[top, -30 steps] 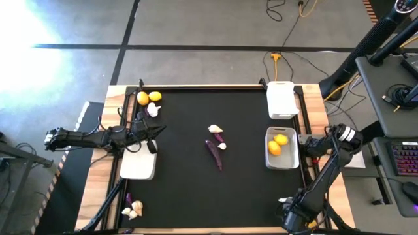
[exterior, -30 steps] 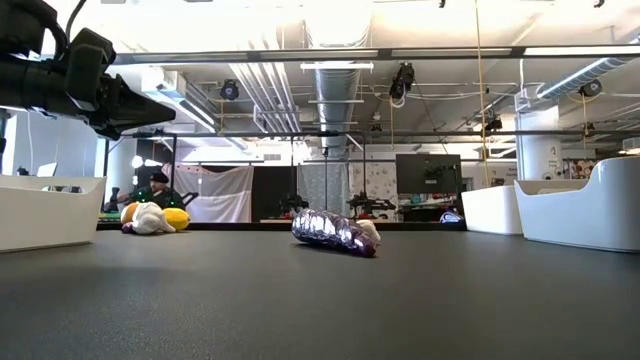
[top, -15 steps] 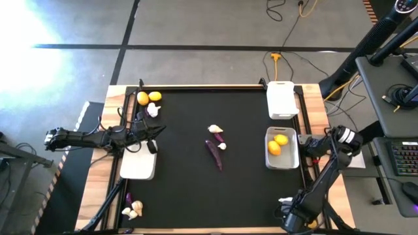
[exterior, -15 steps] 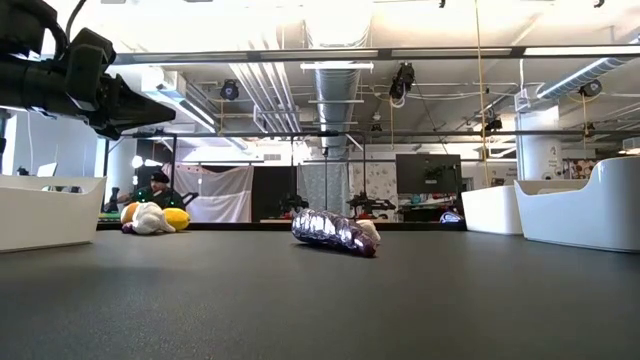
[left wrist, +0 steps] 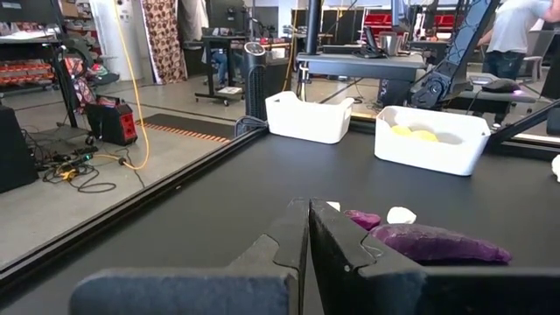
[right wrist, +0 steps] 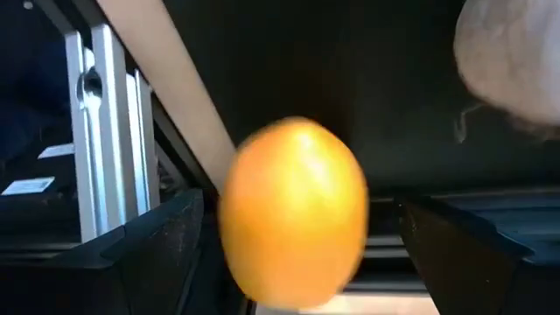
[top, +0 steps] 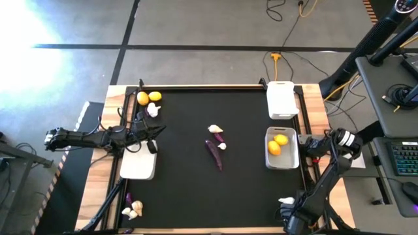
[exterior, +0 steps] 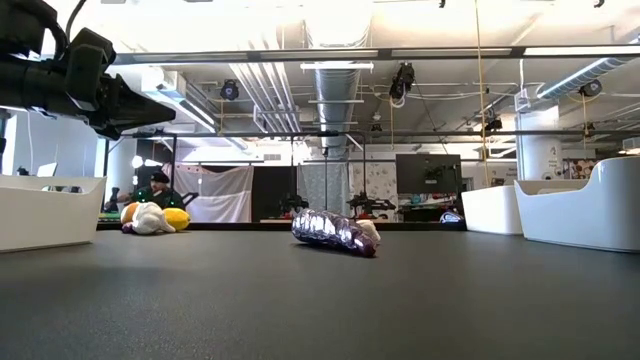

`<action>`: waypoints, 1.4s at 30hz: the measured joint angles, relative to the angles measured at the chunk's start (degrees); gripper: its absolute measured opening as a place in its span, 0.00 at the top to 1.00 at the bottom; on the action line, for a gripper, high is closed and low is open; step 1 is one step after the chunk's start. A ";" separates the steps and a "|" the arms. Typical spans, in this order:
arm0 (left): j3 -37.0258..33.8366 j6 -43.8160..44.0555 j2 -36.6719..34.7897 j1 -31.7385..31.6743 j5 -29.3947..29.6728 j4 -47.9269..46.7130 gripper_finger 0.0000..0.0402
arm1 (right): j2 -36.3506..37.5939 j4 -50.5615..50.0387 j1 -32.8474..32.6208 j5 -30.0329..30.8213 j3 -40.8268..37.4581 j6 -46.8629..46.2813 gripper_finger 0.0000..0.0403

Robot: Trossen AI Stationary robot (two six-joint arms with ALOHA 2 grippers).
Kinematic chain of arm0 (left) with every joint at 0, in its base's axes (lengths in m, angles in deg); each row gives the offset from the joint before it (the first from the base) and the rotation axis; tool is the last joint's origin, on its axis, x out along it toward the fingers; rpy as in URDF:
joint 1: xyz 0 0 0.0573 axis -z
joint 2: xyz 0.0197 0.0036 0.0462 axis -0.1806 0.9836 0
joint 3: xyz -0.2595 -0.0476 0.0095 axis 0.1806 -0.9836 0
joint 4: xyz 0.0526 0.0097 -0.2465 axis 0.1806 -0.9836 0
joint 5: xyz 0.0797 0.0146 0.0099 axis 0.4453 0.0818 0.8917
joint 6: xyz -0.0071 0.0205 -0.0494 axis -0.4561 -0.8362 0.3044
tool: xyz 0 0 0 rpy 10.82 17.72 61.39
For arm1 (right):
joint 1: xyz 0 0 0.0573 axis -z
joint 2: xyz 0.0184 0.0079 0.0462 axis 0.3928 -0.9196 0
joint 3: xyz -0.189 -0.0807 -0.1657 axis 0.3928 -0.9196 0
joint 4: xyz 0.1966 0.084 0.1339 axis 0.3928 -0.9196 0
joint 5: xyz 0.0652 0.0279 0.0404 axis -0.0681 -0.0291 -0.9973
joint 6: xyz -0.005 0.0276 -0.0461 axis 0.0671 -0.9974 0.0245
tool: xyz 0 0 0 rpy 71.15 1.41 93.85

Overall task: Sort produce into baskets
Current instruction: Put the lemon into the gray bin

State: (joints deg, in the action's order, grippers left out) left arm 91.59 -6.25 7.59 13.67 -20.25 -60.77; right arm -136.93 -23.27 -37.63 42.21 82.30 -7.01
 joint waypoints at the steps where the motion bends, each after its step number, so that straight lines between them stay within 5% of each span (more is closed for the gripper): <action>1: 0.00 -0.01 0.02 0.01 0.02 0.00 1.00 | -0.13 -0.26 0.02 0.06 0.00 0.54 0.10; 16: 0.00 0.01 0.02 0.00 0.00 0.00 1.00 | -0.20 -1.51 -1.51 -0.67 -0.37 -3.68 0.11; 28: 0.00 0.01 0.02 0.00 0.01 -0.02 1.00 | -0.20 0.72 -1.62 -1.74 -0.37 -3.22 0.48; 36: 0.00 0.01 0.02 0.02 0.00 -0.02 1.00 | 1.27 0.60 -1.22 -0.99 -0.37 -1.03 0.49; 42: 0.00 0.00 0.02 0.01 0.02 -0.01 1.00 | 9.49 -4.66 2.29 1.72 -0.37 1.35 0.50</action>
State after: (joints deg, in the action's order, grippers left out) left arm 91.59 -6.26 7.61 13.68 -20.23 -60.78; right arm -127.45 -27.92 -35.33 43.93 81.93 -5.66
